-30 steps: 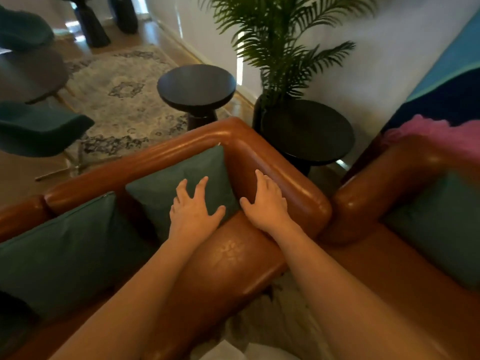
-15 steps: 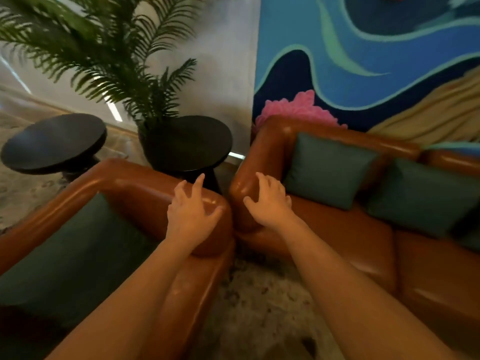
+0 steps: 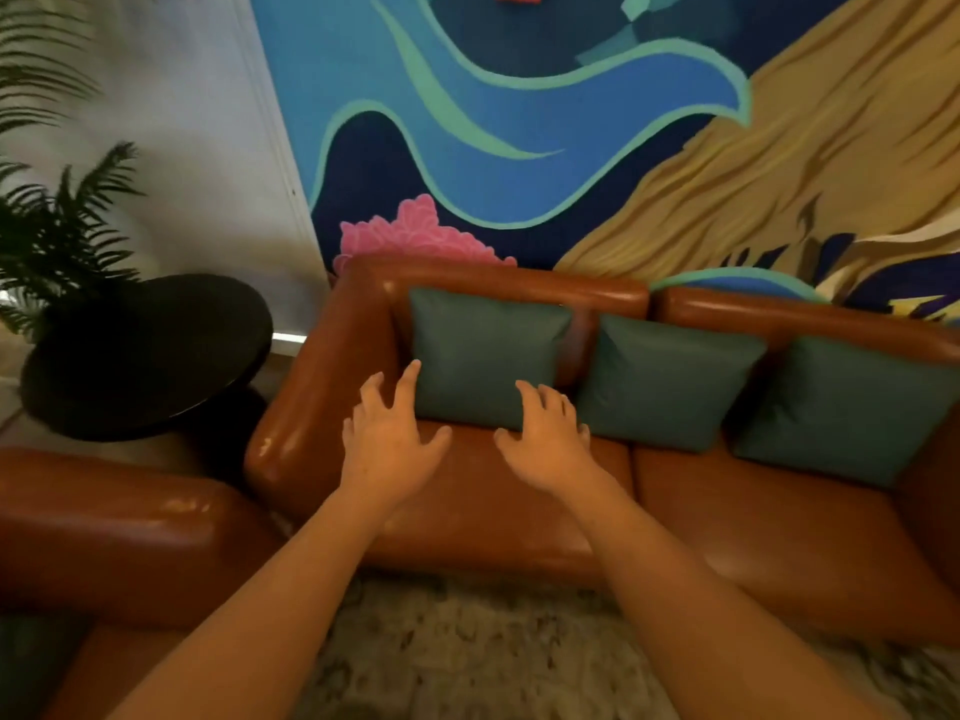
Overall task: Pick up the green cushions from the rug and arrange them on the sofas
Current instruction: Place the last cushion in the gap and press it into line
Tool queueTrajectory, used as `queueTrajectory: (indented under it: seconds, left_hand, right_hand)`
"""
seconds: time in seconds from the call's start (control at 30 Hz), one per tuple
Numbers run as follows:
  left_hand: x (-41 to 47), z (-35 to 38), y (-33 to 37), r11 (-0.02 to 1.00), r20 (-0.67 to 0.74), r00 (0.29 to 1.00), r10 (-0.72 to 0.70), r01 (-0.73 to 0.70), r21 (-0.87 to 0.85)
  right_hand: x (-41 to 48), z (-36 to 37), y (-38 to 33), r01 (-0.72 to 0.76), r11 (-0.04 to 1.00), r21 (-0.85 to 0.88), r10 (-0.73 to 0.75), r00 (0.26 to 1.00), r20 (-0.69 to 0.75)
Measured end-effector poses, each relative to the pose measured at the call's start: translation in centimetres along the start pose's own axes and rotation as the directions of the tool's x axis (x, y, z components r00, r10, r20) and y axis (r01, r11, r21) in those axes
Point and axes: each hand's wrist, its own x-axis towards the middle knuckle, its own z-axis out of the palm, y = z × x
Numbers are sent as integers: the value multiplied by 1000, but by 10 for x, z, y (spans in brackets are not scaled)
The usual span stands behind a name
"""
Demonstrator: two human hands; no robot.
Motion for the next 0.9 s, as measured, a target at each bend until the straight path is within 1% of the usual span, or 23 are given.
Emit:
queueTrajectory:
  seconds: [0.17,0.37,0.5,0.6,0.67,0.73,0.9]
  left_hand:
    - [63,27,33,999,24,999,36,-37,37]
    - [148,58,48,993,70,996,64,-70,92]
    - [222,84,57,987,101,989,109,-119,106]
    - [281,101,66,980,161,977,141,-161,117]
    - [313,111,72,966,206,961,185,-216,141]
    - [345,121,75,953,253,944,212,-257,161]
    - [411,146,77,939,333,918,217,-290,186]
  right_hand:
    - [55,-26,36,-48,998,38,49,998,-31]
    - [124,-41,58,-121,991,63,123,992,-23]
    - [186,-47,69,-169,983,75,172,984,-36]
    - [234,-57,75,-246,964,97,251,967,-40]
    - [260,-62,78,-285,953,102,290,956,-36]
    - [286,-64,80,-308,945,111,313,949,-36]
    - [338,-60,84,-335,937,101,338,941,-20]
